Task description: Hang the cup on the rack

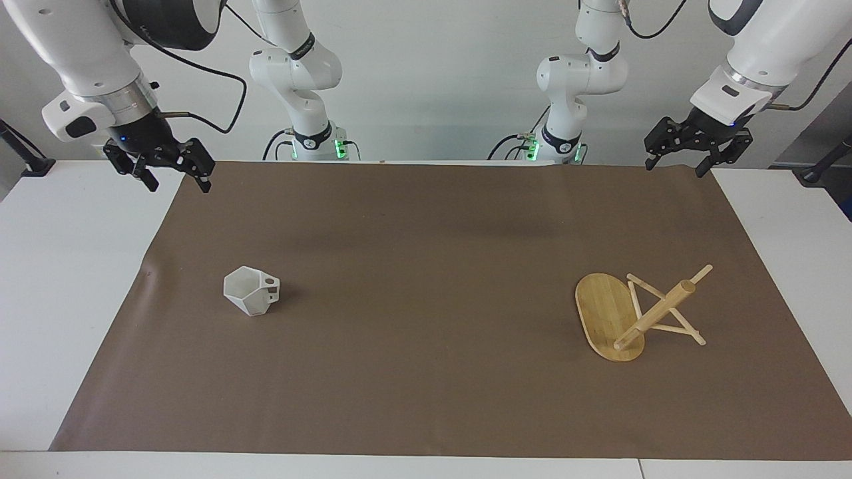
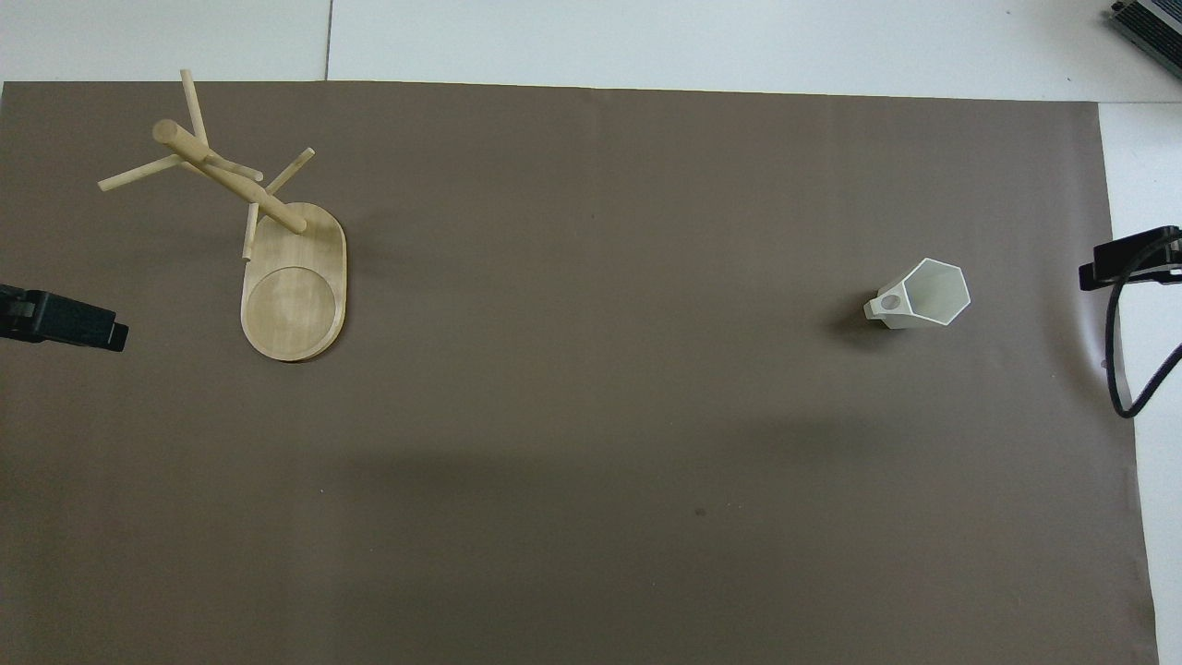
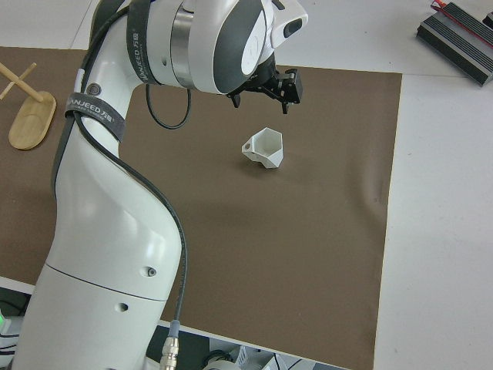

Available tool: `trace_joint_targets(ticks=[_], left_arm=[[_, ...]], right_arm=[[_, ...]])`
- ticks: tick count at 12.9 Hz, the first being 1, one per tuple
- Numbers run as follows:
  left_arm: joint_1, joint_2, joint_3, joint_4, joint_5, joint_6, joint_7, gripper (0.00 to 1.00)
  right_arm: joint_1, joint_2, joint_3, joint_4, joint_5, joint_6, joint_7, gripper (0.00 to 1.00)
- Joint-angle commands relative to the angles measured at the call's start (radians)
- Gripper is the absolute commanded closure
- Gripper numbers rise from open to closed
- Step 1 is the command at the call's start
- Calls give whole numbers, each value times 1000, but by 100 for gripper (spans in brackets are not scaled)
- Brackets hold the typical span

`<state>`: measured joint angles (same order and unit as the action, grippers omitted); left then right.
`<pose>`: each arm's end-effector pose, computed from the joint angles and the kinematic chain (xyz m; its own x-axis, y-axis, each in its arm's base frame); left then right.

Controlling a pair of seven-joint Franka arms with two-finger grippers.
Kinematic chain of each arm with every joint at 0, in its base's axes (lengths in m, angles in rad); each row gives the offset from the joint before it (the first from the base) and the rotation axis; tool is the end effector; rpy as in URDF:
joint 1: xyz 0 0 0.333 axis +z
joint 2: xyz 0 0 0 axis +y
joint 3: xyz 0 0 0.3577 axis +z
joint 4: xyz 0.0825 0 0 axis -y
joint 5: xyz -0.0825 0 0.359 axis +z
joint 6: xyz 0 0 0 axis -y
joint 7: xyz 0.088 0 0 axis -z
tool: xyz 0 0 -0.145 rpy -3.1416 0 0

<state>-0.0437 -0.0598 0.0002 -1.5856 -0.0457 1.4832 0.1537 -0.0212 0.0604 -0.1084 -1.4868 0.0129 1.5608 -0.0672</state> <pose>0.4969 -0.0286 0.6451 0.9792 -0.1997 -0.0350 -0.1977 -0.9789 0.0516 0.5466 -0.0673 0.6324 0.9980 -0.0619 0.0143 -0.0619 -0.9981 -0.0054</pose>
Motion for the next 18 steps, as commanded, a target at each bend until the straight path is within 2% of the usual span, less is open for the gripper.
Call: trace_joint_targets(ticks=[1, 7, 18], left_arm=[[1, -12, -2, -4, 21, -15, -10, 0], [1, -14, -2, -4, 21, -12, -13, 0], [1, -25, -2, -20, 21, -23, -8, 0]], right_arm=[[1, 6, -1, 3, -18, 28, 20, 0], [-5, 9, -1, 2, -19, 53, -71, 0], [-9, 4, -8, -12, -16, 45, -62, 0]])
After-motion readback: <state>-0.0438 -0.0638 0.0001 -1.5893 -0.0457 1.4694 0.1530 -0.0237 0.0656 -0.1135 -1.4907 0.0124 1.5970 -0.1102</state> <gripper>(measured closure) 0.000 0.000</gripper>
